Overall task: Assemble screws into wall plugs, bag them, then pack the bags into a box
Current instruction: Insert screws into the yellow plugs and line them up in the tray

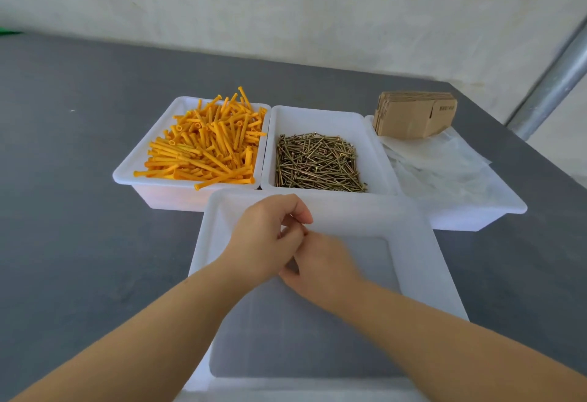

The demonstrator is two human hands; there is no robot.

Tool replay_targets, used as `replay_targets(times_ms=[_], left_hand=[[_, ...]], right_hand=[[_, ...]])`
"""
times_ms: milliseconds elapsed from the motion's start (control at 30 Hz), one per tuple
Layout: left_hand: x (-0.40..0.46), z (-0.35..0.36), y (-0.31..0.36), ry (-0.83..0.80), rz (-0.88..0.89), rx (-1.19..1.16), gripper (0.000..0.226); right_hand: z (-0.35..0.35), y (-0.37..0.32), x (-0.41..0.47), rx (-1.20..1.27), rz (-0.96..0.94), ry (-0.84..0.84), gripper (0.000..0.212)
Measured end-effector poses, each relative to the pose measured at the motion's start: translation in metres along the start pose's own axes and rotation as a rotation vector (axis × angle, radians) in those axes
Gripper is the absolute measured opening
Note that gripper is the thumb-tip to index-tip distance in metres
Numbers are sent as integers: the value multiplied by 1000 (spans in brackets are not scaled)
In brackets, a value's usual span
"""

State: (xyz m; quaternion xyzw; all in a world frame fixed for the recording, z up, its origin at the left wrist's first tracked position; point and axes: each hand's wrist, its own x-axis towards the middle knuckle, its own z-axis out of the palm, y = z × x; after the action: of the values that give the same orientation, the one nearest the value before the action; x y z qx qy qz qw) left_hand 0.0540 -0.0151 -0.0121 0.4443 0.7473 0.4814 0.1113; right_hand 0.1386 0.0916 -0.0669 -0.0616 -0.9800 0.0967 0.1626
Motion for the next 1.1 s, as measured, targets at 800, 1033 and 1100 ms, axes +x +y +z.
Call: replay_targets(times_ms=[800, 1033, 1100], left_hand=[[83, -95, -45, -34, -434, 869, 21], [89, -89, -37, 144, -284, 795, 18], [88, -83, -32, 263, -172, 700, 17]], right_hand=[[-73, 102, 127, -232, 498, -524, 39], [-67, 102, 112, -91, 493, -268, 10], [-70, 103, 105, -117, 481, -195, 18]])
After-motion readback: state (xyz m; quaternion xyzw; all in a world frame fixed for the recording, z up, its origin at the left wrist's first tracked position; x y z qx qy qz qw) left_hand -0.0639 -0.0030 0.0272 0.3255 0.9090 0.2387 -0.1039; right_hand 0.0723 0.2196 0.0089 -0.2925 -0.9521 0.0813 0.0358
